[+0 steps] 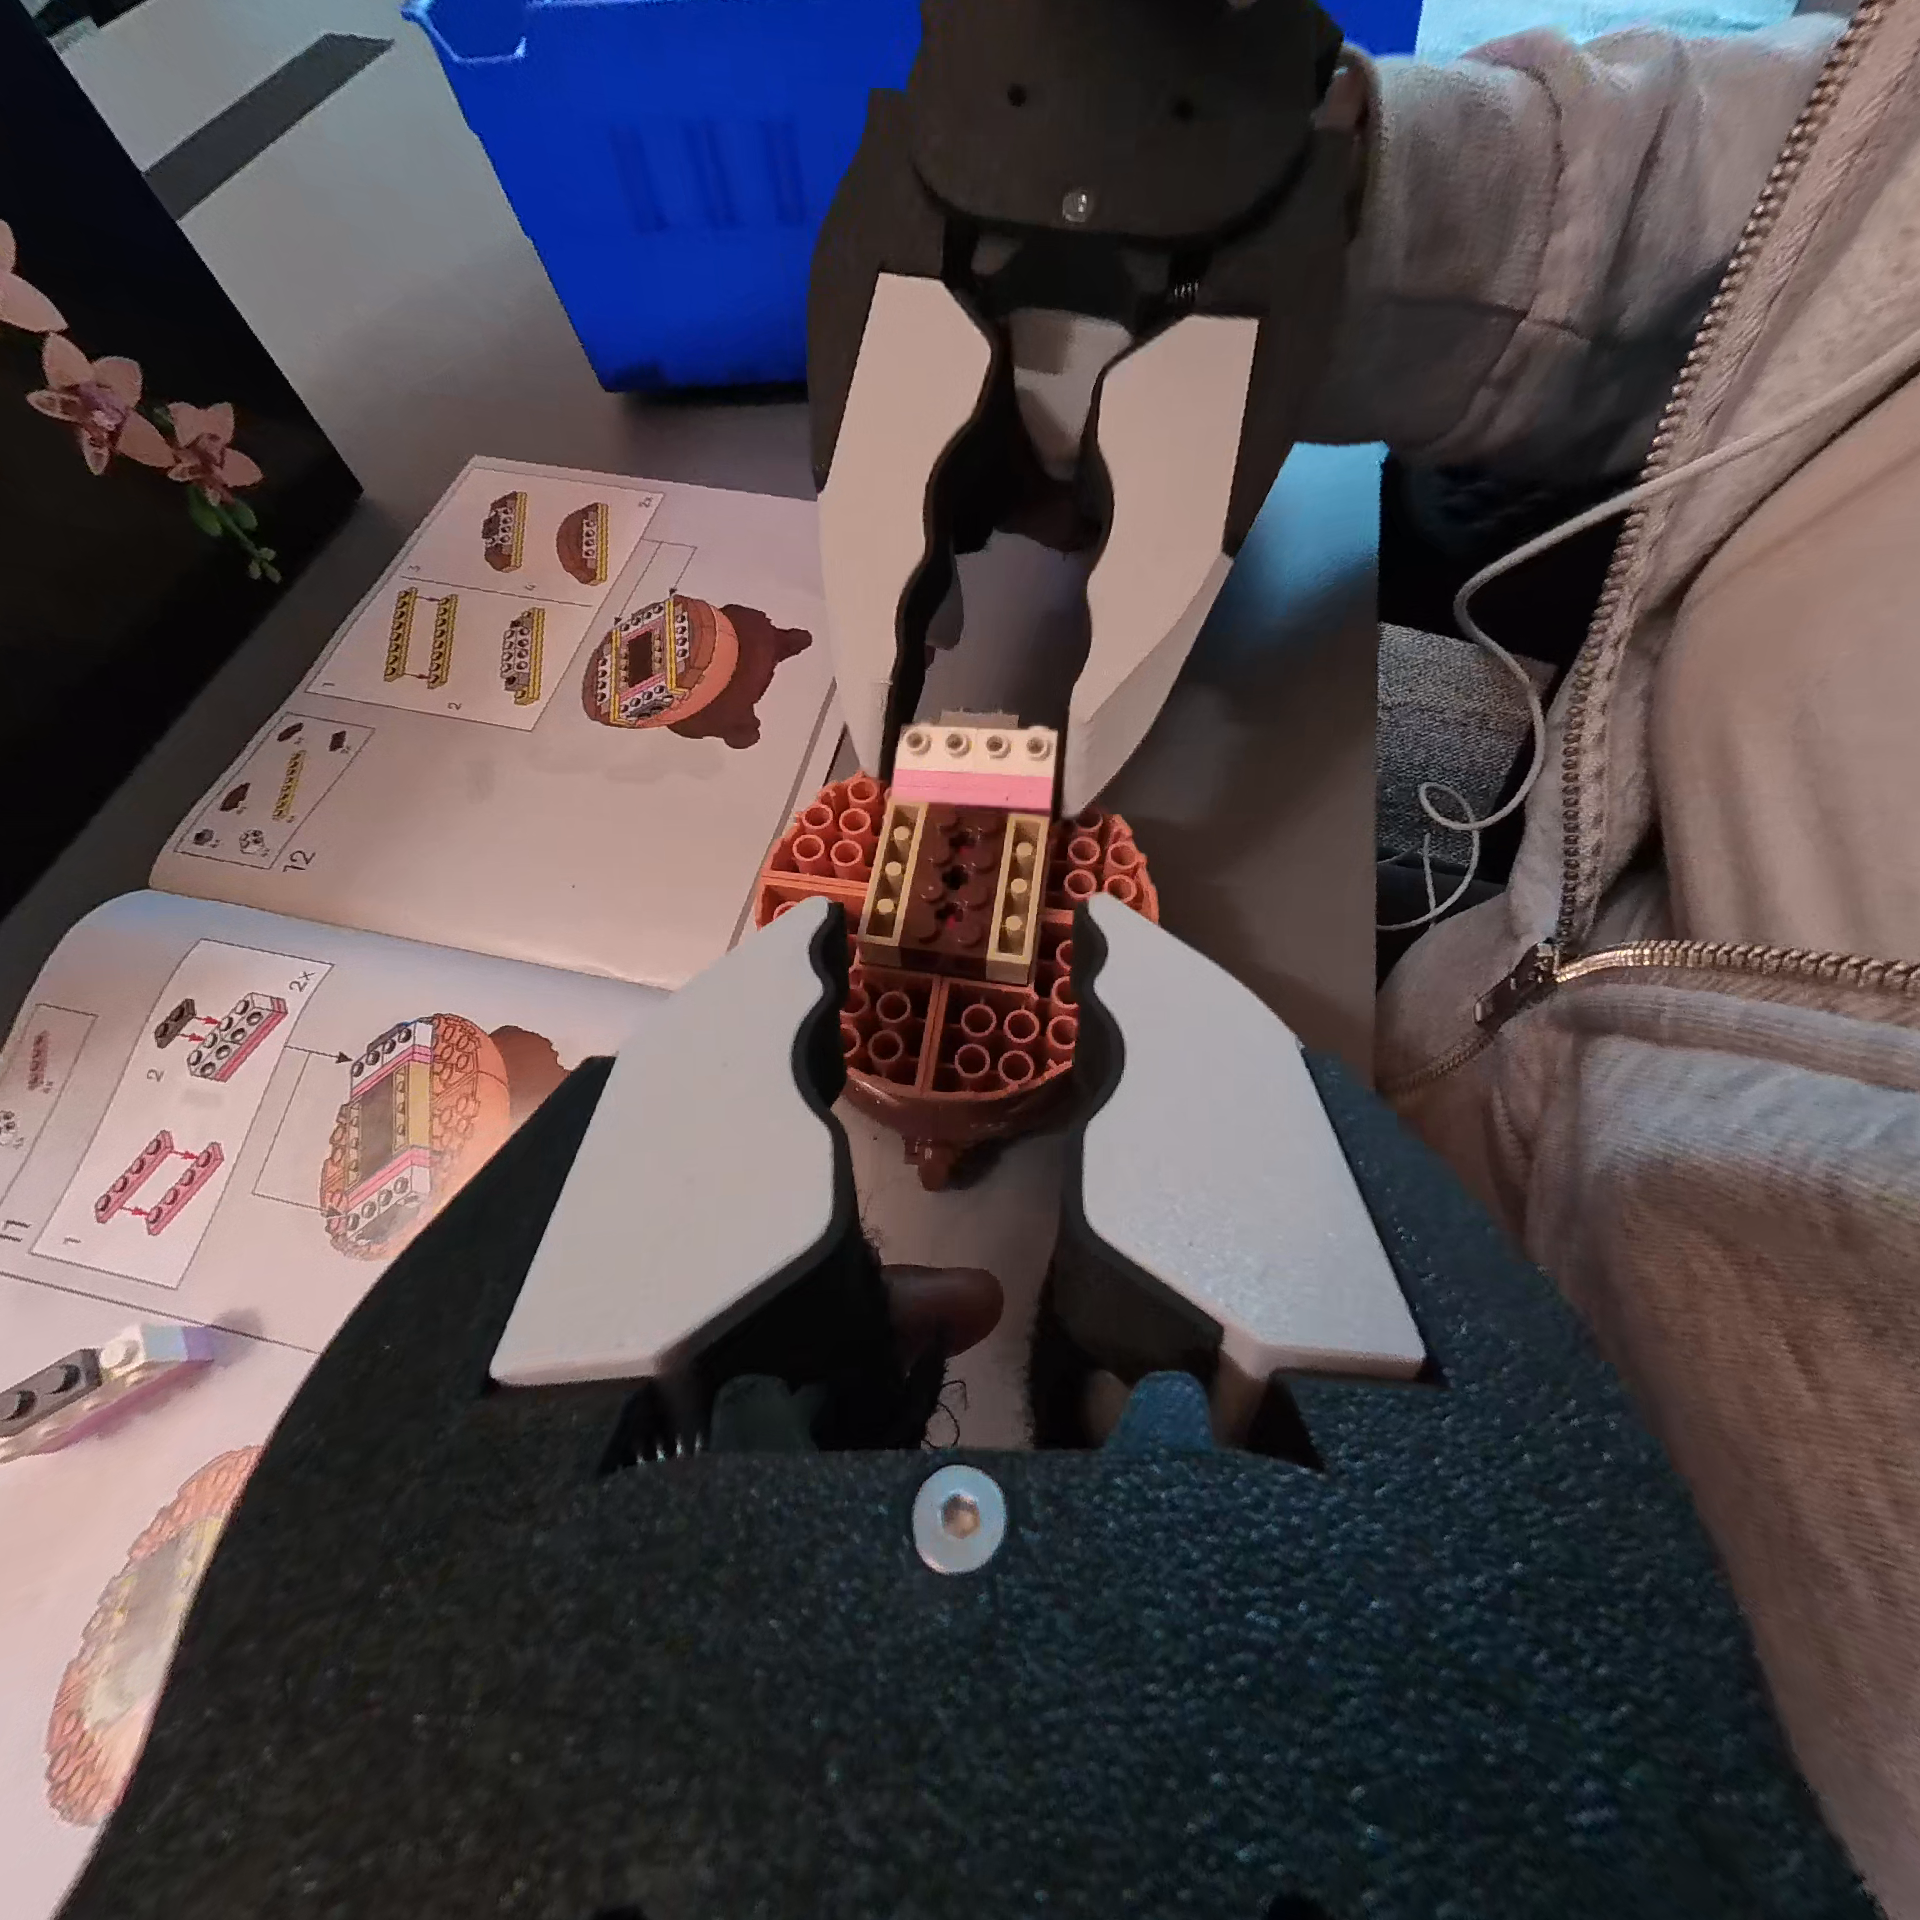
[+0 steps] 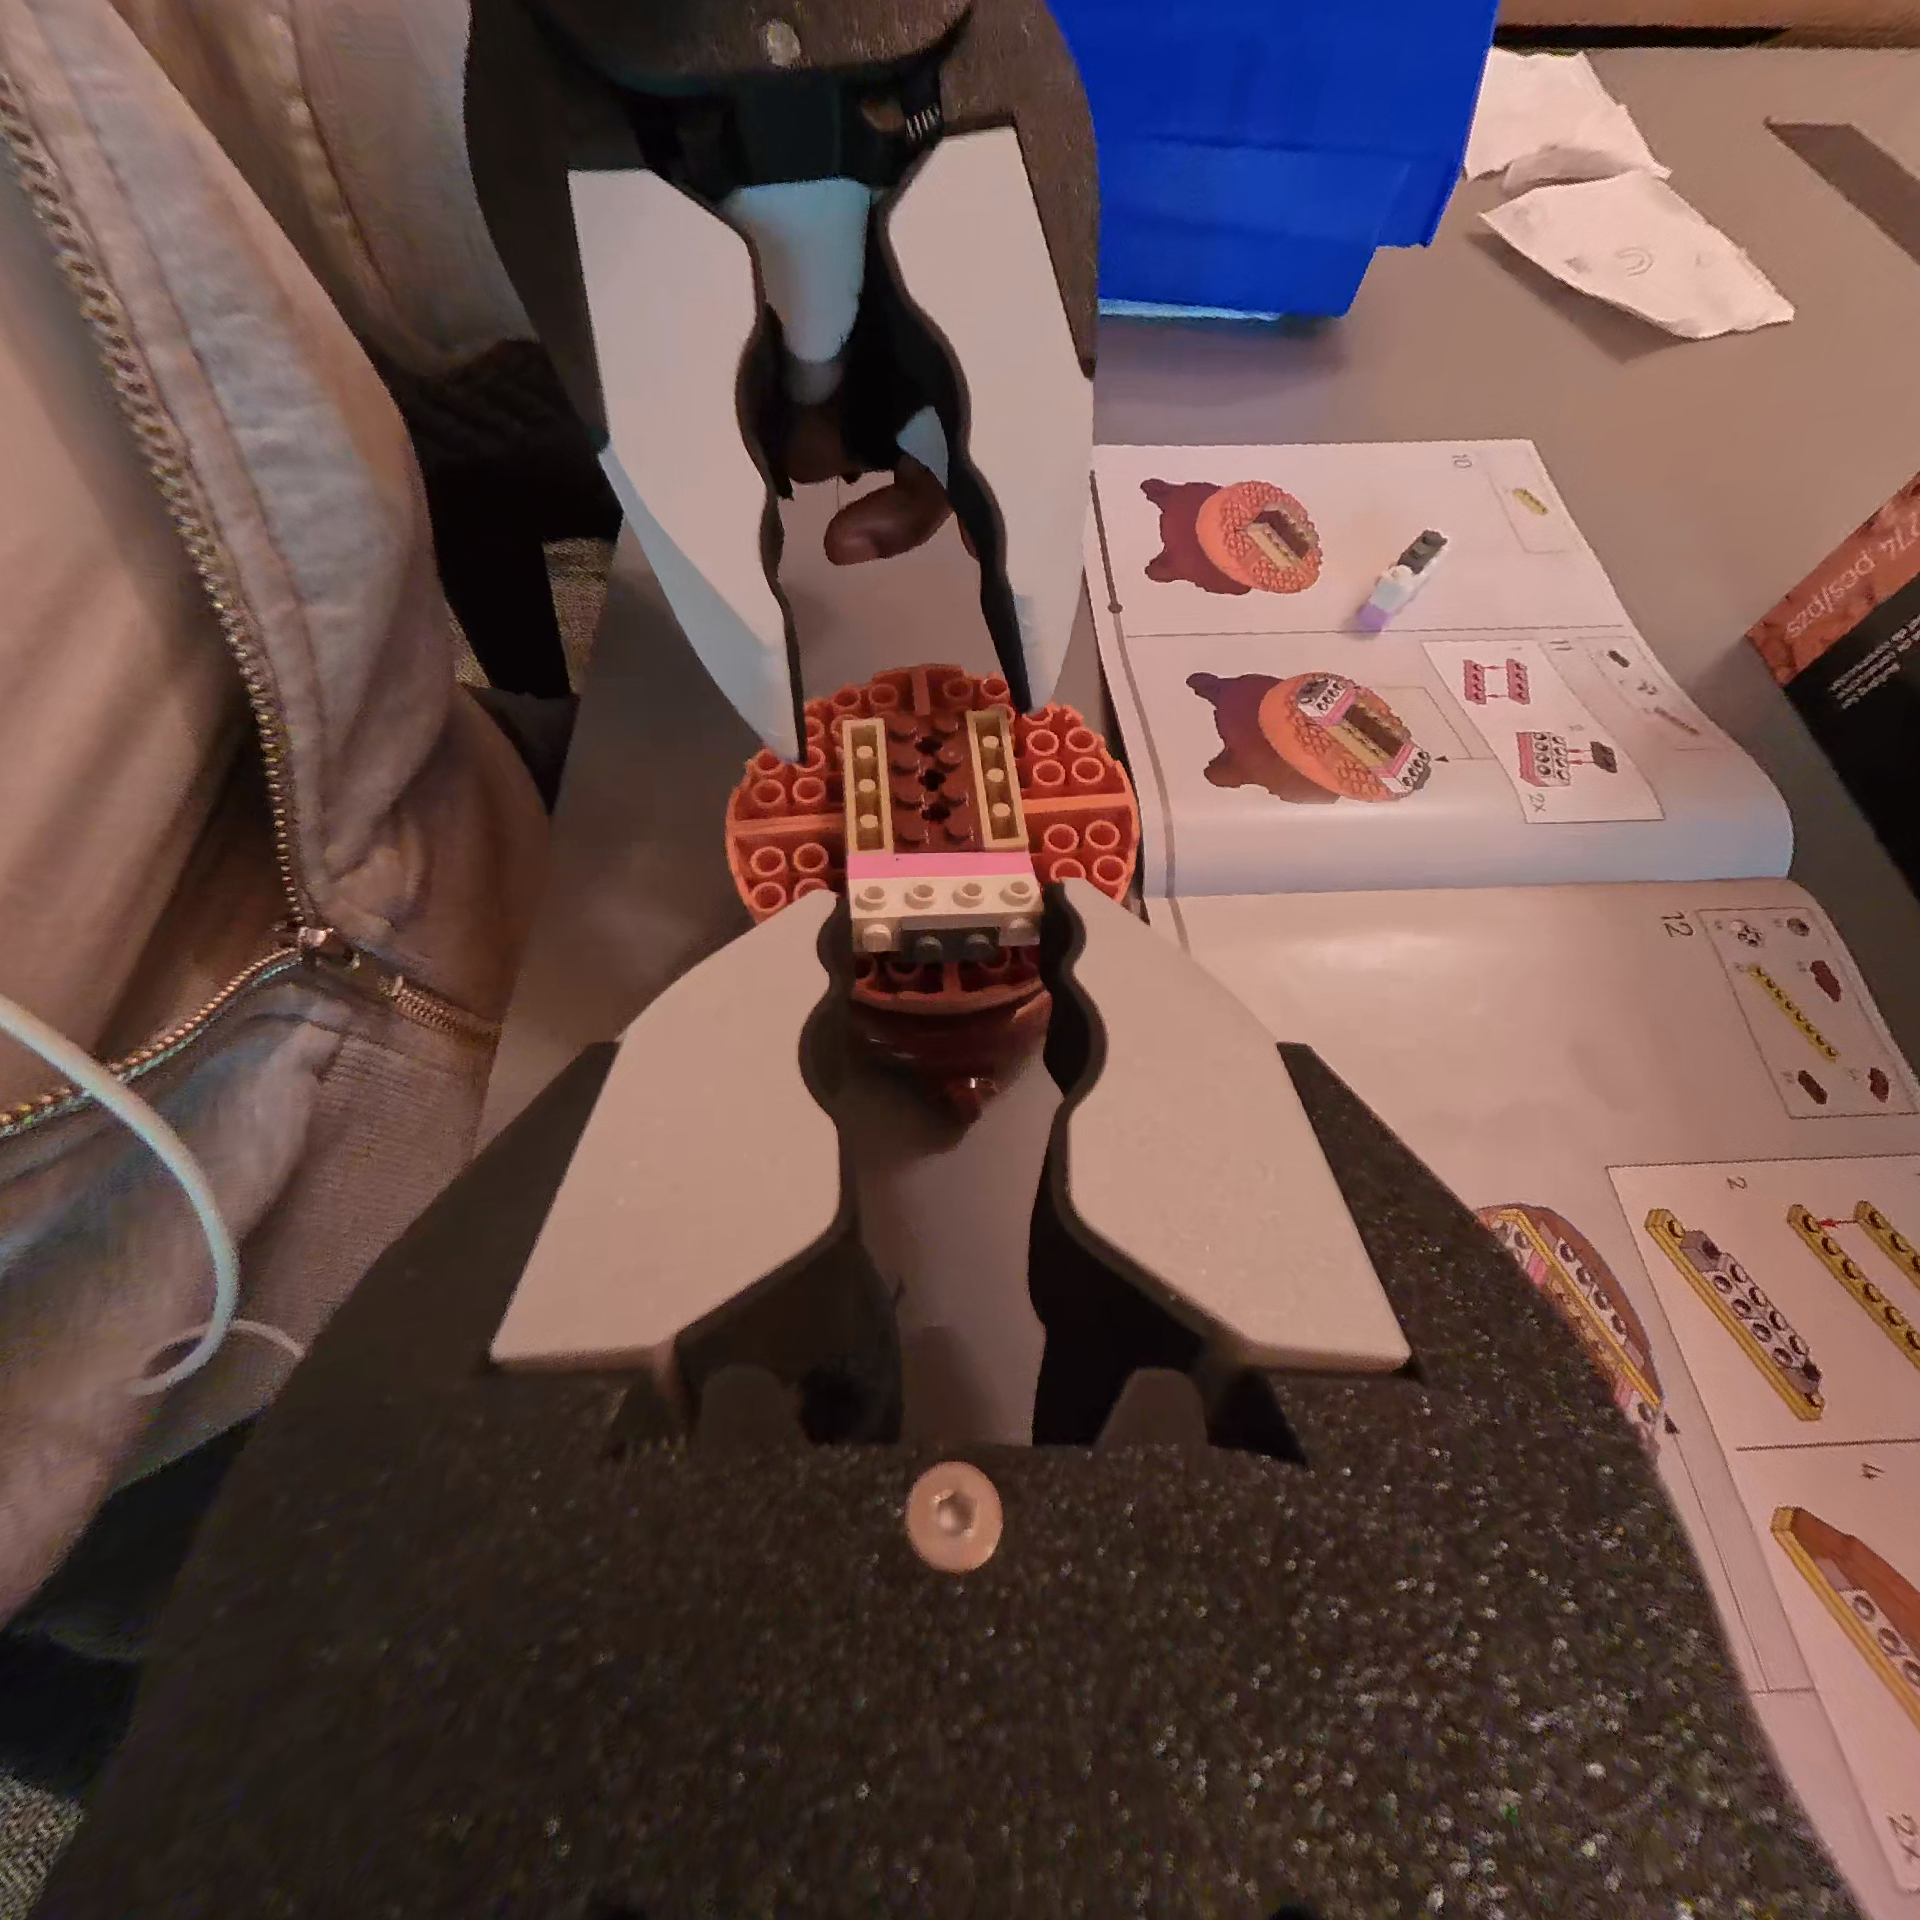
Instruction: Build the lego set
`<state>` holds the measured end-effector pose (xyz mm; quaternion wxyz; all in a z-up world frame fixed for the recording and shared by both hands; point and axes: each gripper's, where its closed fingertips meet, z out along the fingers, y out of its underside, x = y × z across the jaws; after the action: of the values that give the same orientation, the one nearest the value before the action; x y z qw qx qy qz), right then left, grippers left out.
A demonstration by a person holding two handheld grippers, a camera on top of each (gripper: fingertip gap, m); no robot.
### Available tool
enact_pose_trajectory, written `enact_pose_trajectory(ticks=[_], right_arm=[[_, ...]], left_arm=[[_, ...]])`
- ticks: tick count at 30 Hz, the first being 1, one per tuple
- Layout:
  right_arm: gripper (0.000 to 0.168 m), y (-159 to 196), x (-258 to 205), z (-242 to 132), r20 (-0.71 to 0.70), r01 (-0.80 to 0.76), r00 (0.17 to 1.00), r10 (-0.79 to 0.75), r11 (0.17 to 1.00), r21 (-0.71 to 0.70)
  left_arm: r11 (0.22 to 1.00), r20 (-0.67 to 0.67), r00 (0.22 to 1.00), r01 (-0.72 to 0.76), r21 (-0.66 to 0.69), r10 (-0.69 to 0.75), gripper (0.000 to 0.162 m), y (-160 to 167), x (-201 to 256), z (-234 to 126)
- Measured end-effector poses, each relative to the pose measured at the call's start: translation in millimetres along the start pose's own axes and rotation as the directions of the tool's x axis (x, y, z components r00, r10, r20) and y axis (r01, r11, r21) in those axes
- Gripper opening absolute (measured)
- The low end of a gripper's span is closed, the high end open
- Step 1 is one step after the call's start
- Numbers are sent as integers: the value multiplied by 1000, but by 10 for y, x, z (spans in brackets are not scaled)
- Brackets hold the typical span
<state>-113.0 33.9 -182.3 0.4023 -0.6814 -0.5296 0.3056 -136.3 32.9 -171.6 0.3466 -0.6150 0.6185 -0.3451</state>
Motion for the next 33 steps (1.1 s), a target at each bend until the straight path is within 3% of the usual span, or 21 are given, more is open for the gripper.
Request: enact_pose_trajectory(ticks=[14,33], right_arm=[[35,-15,14,2,-29,59,998,-60,998,-34],[34,-38,-23,30,48,132,990,-131,991,-13]], left_arm=[[1000,-31,999,8,13,-7,39,35,10,32],[1000,-27,1000,-1,12,1,39,61,4,60]])
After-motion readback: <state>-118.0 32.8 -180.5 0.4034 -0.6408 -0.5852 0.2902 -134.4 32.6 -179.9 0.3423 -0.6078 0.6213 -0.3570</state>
